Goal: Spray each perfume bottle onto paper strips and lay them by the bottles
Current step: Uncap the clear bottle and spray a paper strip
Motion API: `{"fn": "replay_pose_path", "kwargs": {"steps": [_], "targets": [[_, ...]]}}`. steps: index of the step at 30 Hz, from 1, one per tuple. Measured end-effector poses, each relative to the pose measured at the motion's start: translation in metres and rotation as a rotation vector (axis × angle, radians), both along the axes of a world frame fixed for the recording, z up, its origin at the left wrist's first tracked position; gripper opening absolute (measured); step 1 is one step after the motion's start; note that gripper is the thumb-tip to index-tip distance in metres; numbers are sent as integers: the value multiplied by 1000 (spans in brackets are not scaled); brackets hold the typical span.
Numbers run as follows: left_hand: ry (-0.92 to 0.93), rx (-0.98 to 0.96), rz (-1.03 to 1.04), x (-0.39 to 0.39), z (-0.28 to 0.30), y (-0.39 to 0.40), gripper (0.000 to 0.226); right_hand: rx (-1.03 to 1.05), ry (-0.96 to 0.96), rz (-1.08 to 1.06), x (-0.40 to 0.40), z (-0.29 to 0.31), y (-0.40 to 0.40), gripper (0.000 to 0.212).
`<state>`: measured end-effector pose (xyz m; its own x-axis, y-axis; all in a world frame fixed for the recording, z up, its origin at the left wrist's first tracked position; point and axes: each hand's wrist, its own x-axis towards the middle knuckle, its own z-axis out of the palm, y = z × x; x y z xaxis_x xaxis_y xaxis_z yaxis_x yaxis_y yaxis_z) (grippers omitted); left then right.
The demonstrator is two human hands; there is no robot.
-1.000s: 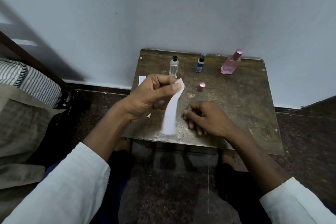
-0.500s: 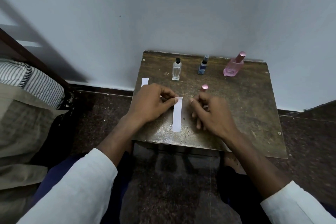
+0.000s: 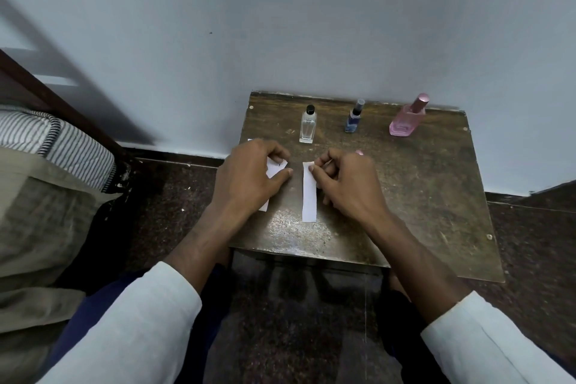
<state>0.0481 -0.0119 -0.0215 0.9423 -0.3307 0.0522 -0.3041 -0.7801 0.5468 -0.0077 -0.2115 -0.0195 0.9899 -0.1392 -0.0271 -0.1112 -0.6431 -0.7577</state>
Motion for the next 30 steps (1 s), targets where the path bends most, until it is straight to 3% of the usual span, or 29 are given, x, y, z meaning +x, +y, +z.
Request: {"fn": "replay_pose_path", "kwargs": {"steps": [12, 16, 19, 24, 27, 30], "targets": [[16, -50, 77, 4, 0, 6, 14, -6, 28, -77, 27, 0, 14, 13], [-31, 4, -32, 2, 5, -2, 17, -51, -143, -206, 27, 5, 4, 12], [-60, 79, -117, 2, 5, -4, 31, -118, -261, -262, 31, 8, 2, 25], [-65, 198, -145, 2, 0, -5, 40, -141, -314, -137, 40, 1, 7, 43], [-57, 191, -140, 5, 0, -5, 40, -133, -307, -118, 42, 2, 5, 40], [-48, 179, -129, 8, 0, -7, 39, -199, -318, -104, 36, 6, -7, 23]]}}
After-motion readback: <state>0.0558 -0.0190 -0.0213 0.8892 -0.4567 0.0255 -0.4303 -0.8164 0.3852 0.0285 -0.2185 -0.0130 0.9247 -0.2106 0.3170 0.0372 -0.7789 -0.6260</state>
